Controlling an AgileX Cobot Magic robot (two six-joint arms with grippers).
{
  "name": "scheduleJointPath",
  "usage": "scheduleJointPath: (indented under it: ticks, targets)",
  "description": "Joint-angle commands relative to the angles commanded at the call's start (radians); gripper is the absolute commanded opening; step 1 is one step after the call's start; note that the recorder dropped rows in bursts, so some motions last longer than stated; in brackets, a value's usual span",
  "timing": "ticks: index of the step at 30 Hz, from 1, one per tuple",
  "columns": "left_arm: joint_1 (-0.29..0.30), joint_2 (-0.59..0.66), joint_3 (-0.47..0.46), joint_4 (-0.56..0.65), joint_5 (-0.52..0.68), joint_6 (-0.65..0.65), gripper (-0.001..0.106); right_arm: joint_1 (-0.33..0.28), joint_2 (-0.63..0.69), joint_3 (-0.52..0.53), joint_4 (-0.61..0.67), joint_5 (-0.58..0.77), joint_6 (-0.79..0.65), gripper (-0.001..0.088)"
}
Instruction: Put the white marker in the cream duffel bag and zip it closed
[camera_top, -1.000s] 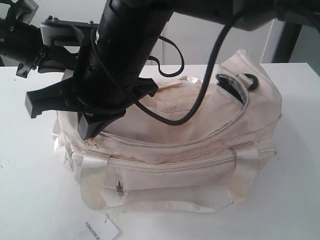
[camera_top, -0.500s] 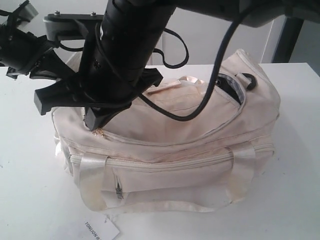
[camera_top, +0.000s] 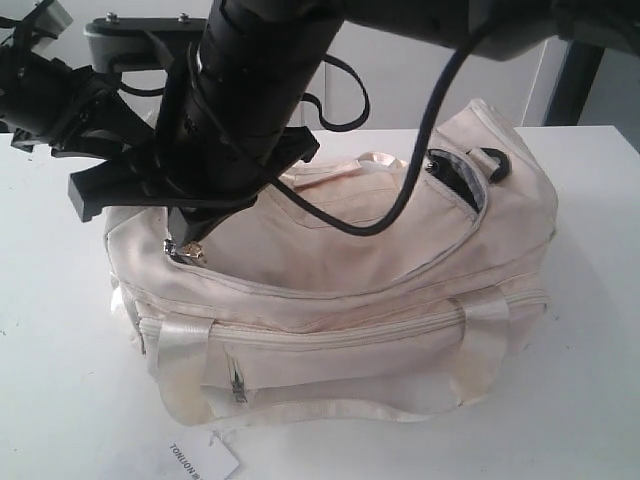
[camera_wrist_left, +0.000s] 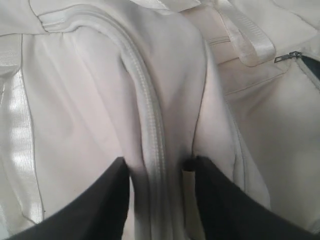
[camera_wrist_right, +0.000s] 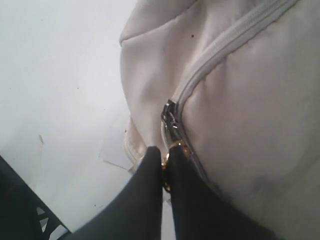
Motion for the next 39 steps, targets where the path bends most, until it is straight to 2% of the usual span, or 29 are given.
scheduleJointPath:
  ticks: [6,9,13,17,19,23,29,33,39]
  targets:
    - [0.000,-0.048,0.000,0.055,0.024,0.000,0.052,0.000,0.002,0.000,0.000,-0.006,0.002,0.0000]
    - [0.000,-0.099,0.000,0.166,0.035,-0.089,0.052,0.000,0.002,0.000,0.000,-0.006,0.002,0.0000]
    - [0.000,-0.145,0.000,0.241,0.085,-0.160,0.052,0.000,0.002,0.000,0.002,-0.005,0.004,0.0000]
    - [0.000,-0.165,0.002,0.243,0.186,-0.184,0.052,0.000,0.002,0.000,0.006,-0.003,0.004,0.0000]
    - [0.000,-0.173,0.020,0.243,0.200,-0.184,0.052,0.000,0.002,0.000,0.008,-0.003,0.006,0.0000]
    - [0.000,-0.178,0.078,0.245,0.198,-0.184,0.052,0.000,0.002,0.000,0.008,-0.002,0.006,0.0000]
    - [0.000,-0.178,0.165,0.185,0.175,-0.154,0.052,0.000,0.002,0.000,0.008,-0.002,0.006,0.0000]
    - [0.000,-0.178,0.212,0.105,0.166,-0.089,0.052,0.000,0.002,0.000,0.008,-0.004,0.006,0.0000]
    - [0.000,-0.178,0.275,0.088,0.115,-0.066,0.052,0.000,0.002,0.000,0.008,-0.005,0.006,0.0000]
